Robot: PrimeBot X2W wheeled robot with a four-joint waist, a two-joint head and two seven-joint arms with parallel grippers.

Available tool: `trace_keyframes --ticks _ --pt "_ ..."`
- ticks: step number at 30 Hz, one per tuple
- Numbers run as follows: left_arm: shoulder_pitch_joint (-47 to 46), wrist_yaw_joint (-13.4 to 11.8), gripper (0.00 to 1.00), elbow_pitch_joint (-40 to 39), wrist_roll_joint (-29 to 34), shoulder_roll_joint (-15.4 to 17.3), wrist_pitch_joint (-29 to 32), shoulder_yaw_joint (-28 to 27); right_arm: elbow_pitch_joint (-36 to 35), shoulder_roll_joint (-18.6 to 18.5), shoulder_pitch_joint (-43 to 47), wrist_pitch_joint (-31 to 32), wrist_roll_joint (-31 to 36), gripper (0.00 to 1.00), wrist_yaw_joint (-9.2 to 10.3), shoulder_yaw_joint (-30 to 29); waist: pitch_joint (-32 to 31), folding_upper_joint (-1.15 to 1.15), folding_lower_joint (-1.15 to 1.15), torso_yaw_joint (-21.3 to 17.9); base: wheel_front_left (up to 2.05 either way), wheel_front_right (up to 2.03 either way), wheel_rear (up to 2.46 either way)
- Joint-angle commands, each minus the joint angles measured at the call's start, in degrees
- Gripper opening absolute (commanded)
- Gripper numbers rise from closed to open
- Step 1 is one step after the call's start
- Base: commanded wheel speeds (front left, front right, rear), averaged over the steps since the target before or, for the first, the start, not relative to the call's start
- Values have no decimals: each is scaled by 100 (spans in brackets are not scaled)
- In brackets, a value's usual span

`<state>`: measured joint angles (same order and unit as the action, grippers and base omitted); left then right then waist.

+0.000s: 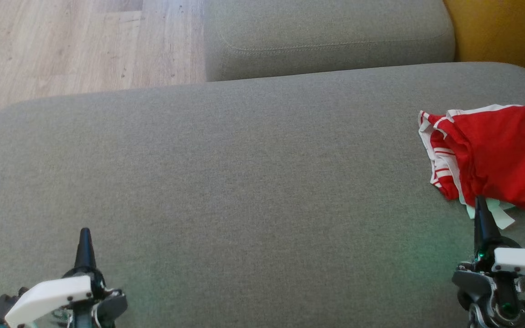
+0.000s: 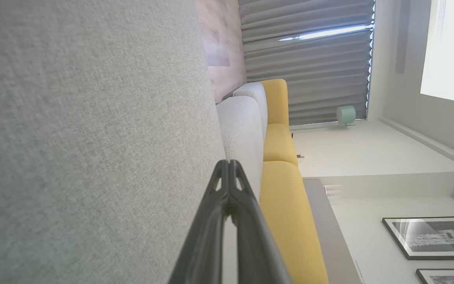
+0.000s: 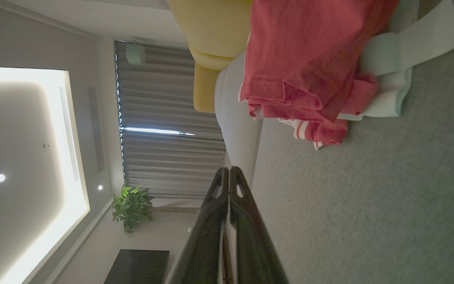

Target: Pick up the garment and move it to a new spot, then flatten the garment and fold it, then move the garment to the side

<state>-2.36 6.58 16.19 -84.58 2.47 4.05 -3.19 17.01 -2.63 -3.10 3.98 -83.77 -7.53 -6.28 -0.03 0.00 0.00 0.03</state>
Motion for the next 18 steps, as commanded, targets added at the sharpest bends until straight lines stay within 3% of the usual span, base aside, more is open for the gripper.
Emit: trace_keyframes --ticks 1,10,18 --pt "-309 53 0 -204 -169 38 70 -214 -242 -31 -284 73 -196 0 4 64 3 0 0 0 0 0 0" --pt "-380 90 0 -212 -735 41 235 -326 -297 -32 -307 240 -816 0 4 -17 20 0 0 -2 0 0 0" --pt "-383 91 0 -212 -760 41 242 -331 -299 -31 -308 248 -842 0 4 -22 20 0 0 -3 0 0 0"
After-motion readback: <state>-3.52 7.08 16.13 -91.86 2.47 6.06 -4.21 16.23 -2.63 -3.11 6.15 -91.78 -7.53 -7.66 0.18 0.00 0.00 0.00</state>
